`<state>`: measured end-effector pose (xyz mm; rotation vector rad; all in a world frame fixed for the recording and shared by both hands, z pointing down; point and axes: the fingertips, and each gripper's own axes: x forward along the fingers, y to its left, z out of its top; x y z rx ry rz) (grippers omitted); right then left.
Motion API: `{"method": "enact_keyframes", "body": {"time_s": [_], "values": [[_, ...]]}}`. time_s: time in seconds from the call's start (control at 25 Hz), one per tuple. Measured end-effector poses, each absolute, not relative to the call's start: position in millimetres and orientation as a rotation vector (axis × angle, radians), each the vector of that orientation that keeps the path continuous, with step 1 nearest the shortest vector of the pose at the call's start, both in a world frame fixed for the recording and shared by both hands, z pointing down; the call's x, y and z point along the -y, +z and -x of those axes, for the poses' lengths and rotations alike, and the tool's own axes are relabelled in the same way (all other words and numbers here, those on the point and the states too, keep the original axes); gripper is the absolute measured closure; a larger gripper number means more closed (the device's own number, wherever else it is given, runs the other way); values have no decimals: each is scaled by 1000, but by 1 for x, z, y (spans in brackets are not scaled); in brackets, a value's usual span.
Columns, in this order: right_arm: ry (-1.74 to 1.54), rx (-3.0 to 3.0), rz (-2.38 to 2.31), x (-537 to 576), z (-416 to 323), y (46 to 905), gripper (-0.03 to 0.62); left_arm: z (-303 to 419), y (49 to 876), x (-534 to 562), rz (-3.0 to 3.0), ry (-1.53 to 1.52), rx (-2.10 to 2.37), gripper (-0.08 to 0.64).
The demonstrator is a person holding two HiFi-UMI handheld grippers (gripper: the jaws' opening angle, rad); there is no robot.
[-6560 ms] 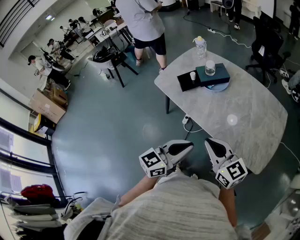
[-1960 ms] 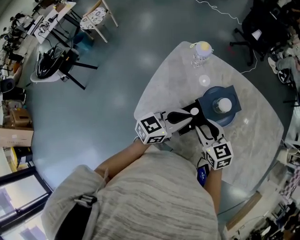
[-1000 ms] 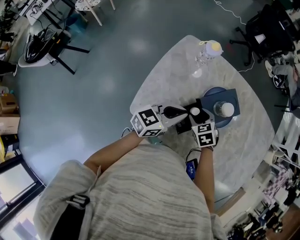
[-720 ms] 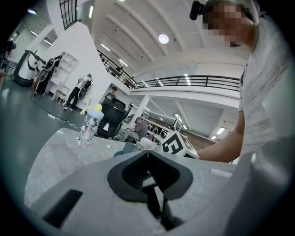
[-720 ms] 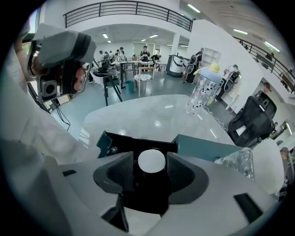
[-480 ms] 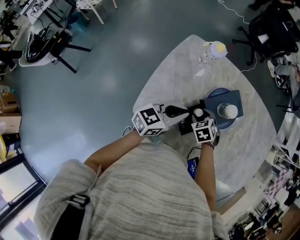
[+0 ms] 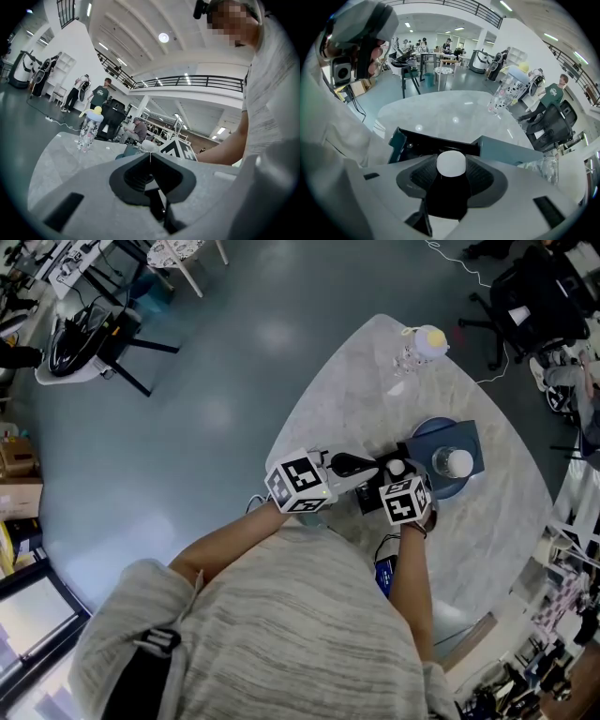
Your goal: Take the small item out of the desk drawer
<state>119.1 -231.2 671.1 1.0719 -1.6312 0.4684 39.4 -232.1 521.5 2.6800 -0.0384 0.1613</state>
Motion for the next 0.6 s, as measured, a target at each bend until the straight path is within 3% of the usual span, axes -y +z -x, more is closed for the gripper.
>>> {"method": "enact_keyframes", "body": {"time_s": [0.32, 0.6], "values": [[519, 1651, -1169, 228, -121, 659, 407, -38, 517, 234, -2700, 169, 11, 543], [767, 1856, -1543, 227, -120, 612, 407, -36, 507, 234, -2721, 167, -14, 543]]}}
